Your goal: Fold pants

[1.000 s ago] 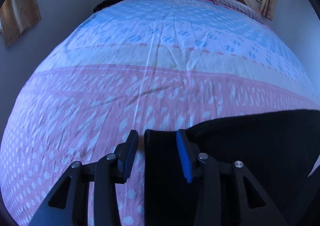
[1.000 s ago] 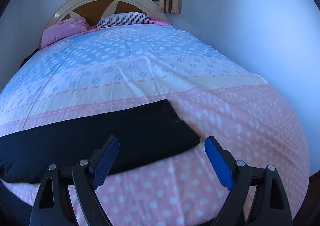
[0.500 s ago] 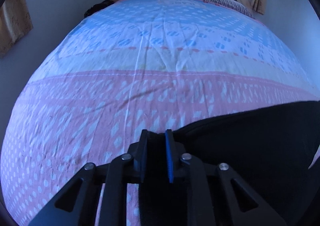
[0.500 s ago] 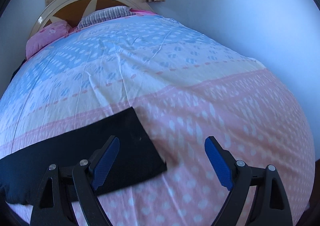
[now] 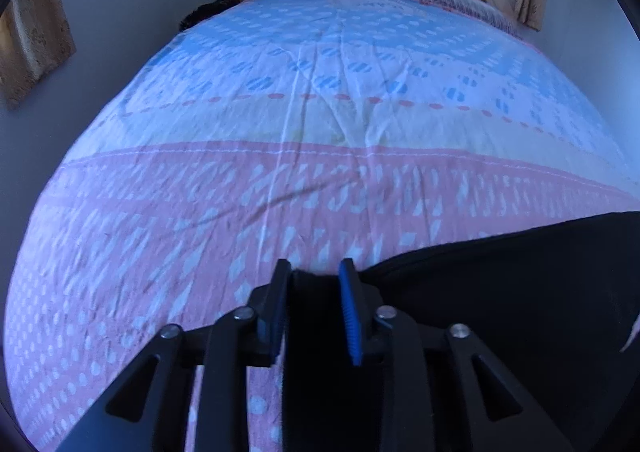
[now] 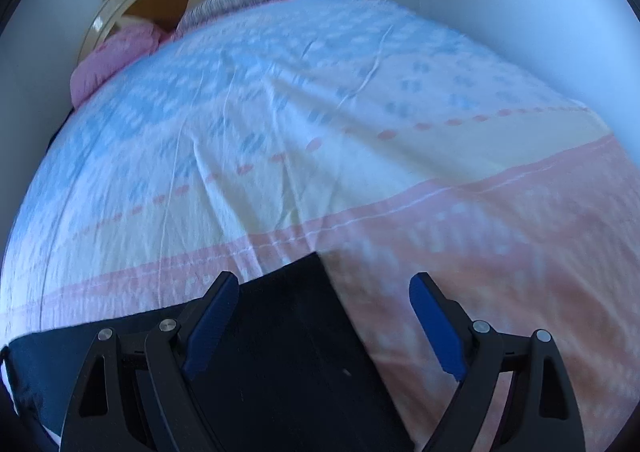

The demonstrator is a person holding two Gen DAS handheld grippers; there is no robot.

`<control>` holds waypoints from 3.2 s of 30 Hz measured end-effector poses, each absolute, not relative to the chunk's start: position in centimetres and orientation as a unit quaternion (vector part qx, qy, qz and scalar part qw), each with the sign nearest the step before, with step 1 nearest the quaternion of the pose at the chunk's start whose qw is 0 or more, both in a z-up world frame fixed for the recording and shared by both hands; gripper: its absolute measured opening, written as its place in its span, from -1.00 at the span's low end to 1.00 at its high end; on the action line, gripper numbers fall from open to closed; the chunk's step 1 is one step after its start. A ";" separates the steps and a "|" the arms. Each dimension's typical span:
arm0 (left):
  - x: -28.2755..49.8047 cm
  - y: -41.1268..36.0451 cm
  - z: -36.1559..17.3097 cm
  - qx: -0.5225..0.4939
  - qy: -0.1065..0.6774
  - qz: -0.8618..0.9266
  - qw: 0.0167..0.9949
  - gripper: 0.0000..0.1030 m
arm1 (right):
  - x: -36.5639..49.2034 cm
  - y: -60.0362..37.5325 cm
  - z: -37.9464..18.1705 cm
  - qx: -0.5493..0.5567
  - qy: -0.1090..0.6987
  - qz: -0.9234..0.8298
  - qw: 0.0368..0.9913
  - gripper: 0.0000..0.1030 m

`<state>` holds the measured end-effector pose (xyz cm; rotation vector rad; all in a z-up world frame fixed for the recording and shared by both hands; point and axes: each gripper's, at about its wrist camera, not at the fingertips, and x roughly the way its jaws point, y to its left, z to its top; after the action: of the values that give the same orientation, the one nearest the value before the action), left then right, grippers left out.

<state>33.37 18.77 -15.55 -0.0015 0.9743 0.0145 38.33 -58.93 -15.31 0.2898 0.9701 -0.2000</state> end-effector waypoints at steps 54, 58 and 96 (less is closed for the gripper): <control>14.8 22.4 -15.3 -0.104 0.346 -0.113 0.925 -0.77 | 10.6 -60.1 -13.5 0.106 0.403 -0.140 0.898 -0.97; 14.1 22.7 -15.3 -0.111 0.328 -0.118 0.931 -0.77 | 9.4 -58.8 -12.0 0.047 0.401 -0.197 0.893 -0.87; 9.8 22.9 -15.3 -0.090 0.319 -0.158 0.930 -0.77 | 8.5 -24.4 -14.4 -0.270 0.365 0.162 0.876 -0.96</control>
<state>9.77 22.92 -15.28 -0.1836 0.6543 -0.3242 8.51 -24.35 -14.36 -0.5640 0.7620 0.3379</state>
